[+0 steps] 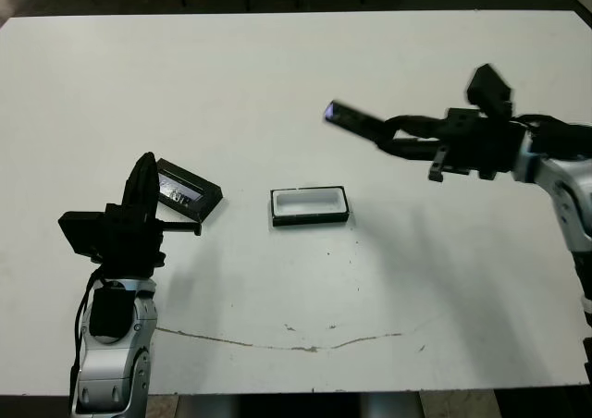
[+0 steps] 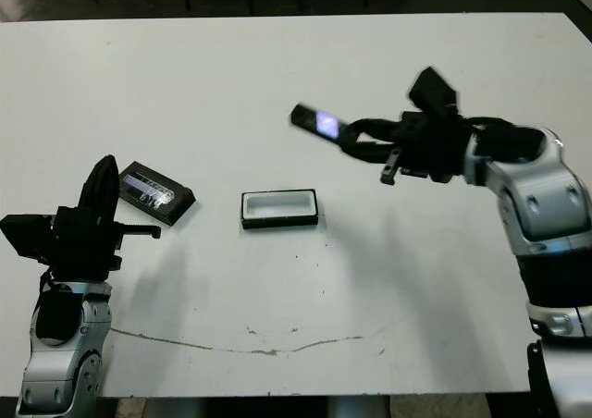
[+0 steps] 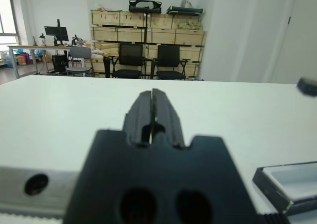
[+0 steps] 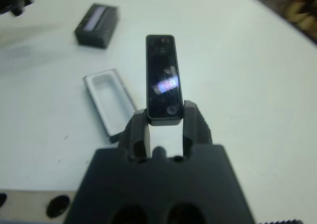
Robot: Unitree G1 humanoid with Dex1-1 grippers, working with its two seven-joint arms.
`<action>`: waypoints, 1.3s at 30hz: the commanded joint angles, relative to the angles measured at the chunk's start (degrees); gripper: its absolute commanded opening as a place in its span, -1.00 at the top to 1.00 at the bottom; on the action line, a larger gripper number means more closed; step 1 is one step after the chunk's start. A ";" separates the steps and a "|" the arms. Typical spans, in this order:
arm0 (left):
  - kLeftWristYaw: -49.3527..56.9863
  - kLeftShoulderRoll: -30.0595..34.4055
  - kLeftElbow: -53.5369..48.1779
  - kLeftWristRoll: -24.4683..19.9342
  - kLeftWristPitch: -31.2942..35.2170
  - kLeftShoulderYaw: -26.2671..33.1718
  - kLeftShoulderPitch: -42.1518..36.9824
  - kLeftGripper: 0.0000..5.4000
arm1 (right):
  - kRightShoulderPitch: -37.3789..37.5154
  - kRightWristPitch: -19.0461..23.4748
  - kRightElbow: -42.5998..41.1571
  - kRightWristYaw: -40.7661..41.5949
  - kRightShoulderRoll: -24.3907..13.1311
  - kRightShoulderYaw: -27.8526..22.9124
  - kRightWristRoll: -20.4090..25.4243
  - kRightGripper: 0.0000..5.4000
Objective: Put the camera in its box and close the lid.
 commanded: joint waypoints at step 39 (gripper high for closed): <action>1.78 -1.20 0.38 1.27 0.97 -1.65 1.89 1.00 | -11.23 -13.09 13.69 17.24 5.82 14.53 -13.84 0.86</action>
